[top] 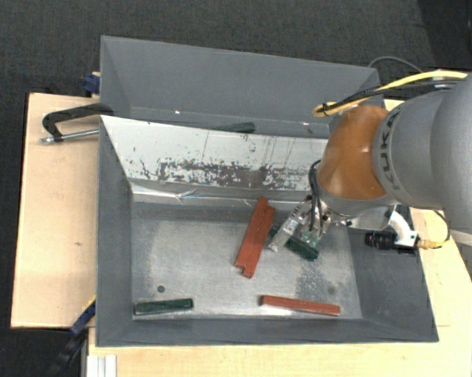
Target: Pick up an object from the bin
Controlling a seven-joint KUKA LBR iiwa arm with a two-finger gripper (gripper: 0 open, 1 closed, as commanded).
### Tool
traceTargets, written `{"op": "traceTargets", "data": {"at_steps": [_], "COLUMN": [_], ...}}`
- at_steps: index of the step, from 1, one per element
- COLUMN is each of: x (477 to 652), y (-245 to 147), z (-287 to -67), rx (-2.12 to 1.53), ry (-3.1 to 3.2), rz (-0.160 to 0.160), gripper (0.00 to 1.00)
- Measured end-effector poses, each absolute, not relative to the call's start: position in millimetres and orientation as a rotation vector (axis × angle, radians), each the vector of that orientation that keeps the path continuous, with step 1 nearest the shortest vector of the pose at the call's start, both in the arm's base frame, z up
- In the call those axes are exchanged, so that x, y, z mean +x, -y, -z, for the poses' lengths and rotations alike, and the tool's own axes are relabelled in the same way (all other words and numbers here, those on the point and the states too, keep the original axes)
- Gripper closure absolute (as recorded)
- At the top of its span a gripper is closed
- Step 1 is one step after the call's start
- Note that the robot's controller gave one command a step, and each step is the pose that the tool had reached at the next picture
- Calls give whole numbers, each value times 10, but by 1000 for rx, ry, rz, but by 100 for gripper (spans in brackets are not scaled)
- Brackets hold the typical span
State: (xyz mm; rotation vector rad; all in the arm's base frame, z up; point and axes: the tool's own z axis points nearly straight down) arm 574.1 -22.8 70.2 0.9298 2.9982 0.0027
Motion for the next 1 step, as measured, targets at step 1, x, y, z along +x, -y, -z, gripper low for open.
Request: {"op": "traceTargets", "data": {"at_steps": [1], "x": [5741], "y": [229], "z": [-702], "rx": [930], "ry": [-2998], "rz": [-2], "gripper": [100]}}
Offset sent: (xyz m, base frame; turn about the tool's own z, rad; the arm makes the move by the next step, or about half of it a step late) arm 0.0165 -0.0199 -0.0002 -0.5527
